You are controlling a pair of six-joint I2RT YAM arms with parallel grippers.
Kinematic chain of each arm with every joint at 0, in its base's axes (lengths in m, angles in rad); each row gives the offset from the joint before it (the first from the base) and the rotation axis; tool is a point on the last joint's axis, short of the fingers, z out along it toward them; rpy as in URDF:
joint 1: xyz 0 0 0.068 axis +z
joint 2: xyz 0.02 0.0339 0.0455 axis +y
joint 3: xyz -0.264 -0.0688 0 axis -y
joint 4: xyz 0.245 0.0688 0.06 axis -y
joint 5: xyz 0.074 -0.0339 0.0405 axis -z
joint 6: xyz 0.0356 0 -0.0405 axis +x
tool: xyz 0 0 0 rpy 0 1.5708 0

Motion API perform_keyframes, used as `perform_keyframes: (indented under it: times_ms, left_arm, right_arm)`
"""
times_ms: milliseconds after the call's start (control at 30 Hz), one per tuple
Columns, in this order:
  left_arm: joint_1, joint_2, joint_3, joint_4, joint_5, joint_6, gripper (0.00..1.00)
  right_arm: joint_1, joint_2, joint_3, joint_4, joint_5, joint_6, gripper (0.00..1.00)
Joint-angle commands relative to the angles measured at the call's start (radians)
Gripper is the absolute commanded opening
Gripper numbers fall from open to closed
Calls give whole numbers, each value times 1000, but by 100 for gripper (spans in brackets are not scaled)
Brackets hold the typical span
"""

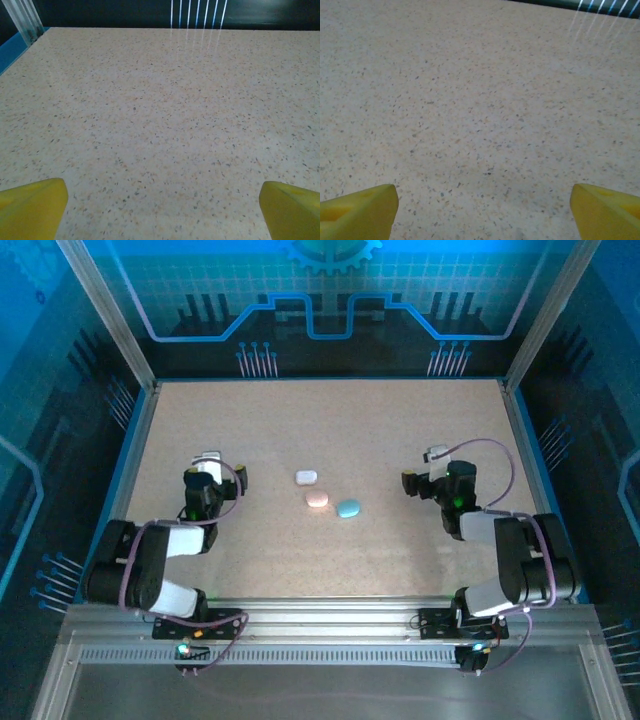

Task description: Insert the wireless bluetooth earbuds into the charging case

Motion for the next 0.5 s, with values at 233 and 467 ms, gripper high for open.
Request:
perform_keyframes:
  times_ms: [233, 467]
  left_arm:
    - [21, 73, 64, 42, -37, -50, 99]
    - [19, 76, 64, 43, -21, -43, 99]
  right_arm:
    - [-3, 27, 15, 96, 87, 36, 100]
    - [0, 27, 15, 96, 91, 34, 100]
